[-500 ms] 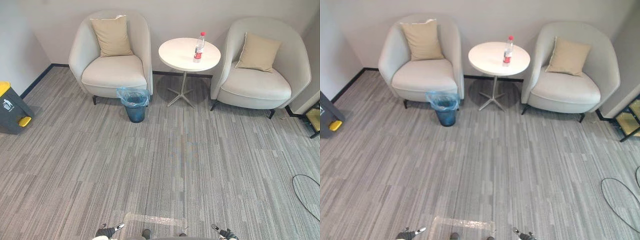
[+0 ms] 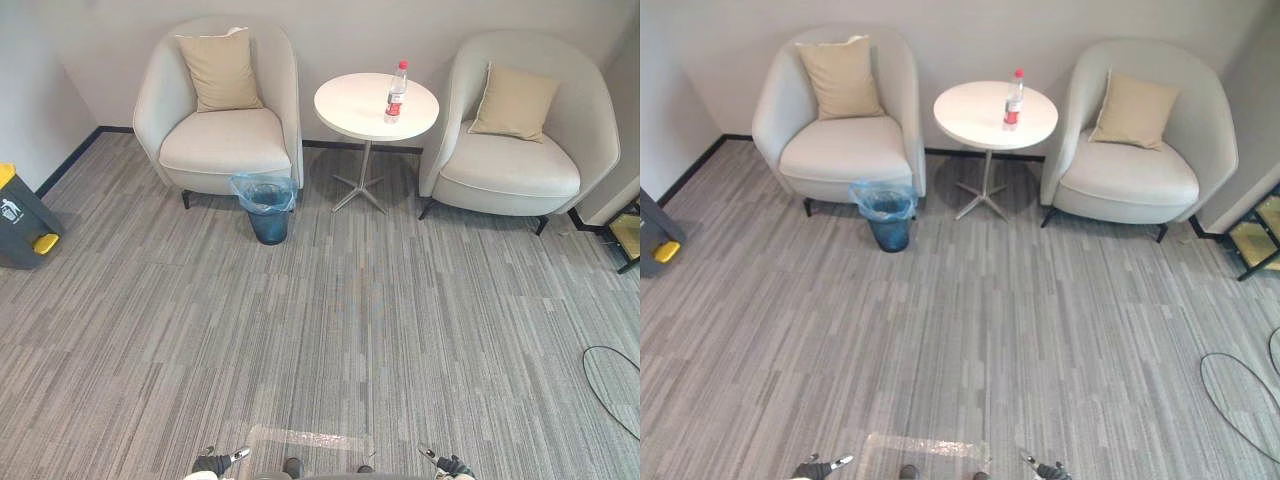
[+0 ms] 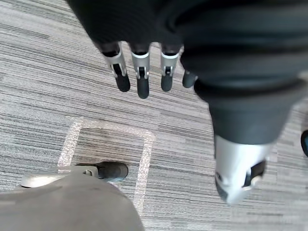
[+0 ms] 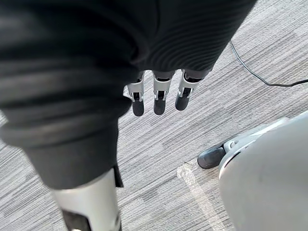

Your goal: Gather rubbish on tea table into small bin, then transfer packed bag to large trash can.

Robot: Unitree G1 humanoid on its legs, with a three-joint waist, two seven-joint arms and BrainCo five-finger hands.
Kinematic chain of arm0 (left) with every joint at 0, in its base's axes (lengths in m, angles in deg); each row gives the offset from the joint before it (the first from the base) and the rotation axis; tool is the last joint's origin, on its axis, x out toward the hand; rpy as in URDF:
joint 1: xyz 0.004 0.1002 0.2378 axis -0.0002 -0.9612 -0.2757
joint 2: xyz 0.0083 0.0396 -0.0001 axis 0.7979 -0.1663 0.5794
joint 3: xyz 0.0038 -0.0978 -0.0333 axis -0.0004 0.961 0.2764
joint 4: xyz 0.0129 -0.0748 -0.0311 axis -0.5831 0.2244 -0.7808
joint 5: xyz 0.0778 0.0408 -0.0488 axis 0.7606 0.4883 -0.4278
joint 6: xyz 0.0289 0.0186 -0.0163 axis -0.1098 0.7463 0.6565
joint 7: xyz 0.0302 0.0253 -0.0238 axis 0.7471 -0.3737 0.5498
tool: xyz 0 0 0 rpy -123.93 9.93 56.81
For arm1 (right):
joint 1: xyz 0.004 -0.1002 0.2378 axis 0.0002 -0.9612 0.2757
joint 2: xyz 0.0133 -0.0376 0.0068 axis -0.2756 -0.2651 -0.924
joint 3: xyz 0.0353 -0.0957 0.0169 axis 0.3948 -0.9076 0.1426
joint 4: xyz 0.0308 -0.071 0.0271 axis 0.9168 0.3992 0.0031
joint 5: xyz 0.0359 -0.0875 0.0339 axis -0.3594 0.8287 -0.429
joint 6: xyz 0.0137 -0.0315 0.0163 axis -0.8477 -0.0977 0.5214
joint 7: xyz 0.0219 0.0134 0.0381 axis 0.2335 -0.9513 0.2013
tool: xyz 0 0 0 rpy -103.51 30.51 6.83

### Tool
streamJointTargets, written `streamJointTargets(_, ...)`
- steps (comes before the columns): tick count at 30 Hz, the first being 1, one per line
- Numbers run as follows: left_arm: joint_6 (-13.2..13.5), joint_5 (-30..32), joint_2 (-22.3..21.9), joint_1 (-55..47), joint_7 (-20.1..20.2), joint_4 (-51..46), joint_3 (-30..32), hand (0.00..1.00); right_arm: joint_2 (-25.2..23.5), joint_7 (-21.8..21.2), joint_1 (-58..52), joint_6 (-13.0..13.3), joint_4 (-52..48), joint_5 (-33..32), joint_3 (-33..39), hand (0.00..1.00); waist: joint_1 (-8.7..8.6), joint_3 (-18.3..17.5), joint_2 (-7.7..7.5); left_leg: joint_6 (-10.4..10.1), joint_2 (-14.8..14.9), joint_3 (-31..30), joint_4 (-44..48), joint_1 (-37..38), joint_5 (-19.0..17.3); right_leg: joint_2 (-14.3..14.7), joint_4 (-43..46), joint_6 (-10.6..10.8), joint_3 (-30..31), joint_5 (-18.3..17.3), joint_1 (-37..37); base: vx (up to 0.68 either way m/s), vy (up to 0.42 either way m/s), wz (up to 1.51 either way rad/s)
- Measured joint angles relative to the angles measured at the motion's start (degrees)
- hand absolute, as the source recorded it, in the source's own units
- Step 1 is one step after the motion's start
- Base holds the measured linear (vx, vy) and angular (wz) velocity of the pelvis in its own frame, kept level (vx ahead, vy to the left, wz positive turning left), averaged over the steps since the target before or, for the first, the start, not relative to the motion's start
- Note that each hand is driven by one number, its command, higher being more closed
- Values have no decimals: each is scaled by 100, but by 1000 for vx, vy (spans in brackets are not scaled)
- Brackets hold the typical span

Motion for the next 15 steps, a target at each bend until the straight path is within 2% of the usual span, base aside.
streamJointTargets(8, -6, 28, 51, 15, 25, 4, -179, 0, 9, -4, 1, 0, -6, 1, -22, 0, -6, 7, 7, -31, 59, 167, 2, 10, -26, 61, -86, -24, 158, 71, -20, -26, -44, -11)
streamJointTargets(15, -33, 73, 38, 40, 31, 5, -224, 0, 56, -65, 3, 0, -18, -8, -71, 0, -16, 46, 71, -66, 134, 240, 5, 18, -48, 123, -47, -35, 217, 66, -33, -16, -54, -5)
